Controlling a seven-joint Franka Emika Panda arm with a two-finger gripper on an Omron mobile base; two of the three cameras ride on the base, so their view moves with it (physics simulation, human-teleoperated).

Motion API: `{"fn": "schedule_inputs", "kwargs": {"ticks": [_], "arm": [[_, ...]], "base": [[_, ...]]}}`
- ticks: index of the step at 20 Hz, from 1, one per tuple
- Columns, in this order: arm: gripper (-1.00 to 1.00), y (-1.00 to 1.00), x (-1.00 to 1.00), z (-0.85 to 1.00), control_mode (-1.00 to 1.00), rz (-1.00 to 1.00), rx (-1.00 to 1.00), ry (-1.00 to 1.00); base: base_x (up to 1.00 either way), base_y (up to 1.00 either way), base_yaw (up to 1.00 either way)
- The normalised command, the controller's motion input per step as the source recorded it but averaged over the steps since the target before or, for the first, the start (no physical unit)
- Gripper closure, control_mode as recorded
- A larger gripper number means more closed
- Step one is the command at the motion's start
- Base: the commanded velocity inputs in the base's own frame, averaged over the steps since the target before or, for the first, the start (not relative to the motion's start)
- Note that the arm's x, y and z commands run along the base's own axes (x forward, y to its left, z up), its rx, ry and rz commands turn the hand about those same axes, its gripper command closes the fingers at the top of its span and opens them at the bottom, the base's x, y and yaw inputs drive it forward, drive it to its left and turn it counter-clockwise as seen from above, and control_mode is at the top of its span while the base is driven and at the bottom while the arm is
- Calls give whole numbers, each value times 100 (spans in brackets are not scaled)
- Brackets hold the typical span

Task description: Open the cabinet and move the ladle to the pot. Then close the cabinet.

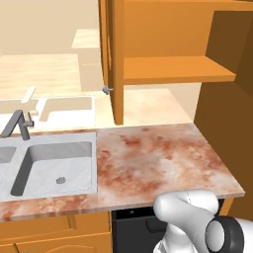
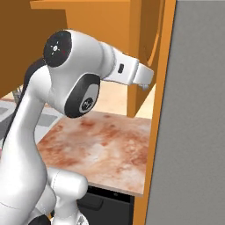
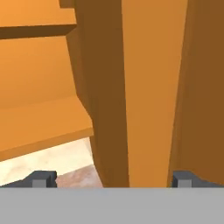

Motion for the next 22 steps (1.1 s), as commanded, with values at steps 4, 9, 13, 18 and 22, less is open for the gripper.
{"fn": "schedule_inputs", "kwargs": {"ticks": [4,9,13,18,22], "arm": [[-100,0,19,0,-100,20,7,-11],[-100,40,0,0,-100,24,6,-5],[-100,81,-6,0,-100,25,5,0],[-100,82,0,0,-100,23,4,0],[-100,66,24,0,-100,21,5,0]], "base": [[0,0,0],[0,0,0],[0,0,0],[0,0,0],[0,0,0]]}}
